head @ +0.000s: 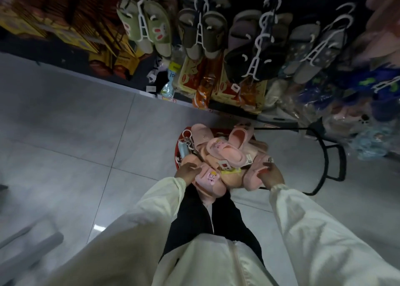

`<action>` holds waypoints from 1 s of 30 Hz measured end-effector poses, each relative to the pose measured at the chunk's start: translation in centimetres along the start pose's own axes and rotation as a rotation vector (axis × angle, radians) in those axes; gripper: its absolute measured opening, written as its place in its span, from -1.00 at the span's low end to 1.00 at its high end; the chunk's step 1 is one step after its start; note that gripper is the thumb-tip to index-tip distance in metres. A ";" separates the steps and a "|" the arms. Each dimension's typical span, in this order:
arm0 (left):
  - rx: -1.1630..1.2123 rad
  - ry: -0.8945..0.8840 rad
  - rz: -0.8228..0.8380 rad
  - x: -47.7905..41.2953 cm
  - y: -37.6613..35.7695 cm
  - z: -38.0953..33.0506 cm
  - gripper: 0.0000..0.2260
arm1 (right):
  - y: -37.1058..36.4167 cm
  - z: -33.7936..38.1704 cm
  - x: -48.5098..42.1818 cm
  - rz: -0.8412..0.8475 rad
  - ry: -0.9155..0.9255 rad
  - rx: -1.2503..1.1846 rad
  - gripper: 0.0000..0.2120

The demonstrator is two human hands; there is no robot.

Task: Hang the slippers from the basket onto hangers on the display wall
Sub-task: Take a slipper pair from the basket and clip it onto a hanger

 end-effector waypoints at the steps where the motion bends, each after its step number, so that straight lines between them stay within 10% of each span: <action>1: 0.001 -0.001 -0.004 -0.3 -0.1 0.0 -0.64 | -0.7 0.7 -0.7 0.011 0.016 0.027 -0.52; 18: -0.317 -0.044 -0.077 -9.8 -4.7 3.6 -0.29 | -11.8 6.5 -9.4 -0.110 0.517 0.602 -0.47; 30: -0.587 -0.120 -0.169 -10.9 -9.4 1.4 -0.26 | -14.8 5.7 -10.2 0.129 0.609 0.872 -0.34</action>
Point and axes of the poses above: each hand's wrist, its own x-axis away from the middle knuckle, its own y-axis out of the back of the hand, z = x × y, the point moved 5 cm from there along -x, towards the middle knuckle, and after that the axes turned 7 degrees about z, right-handed, at the moved point
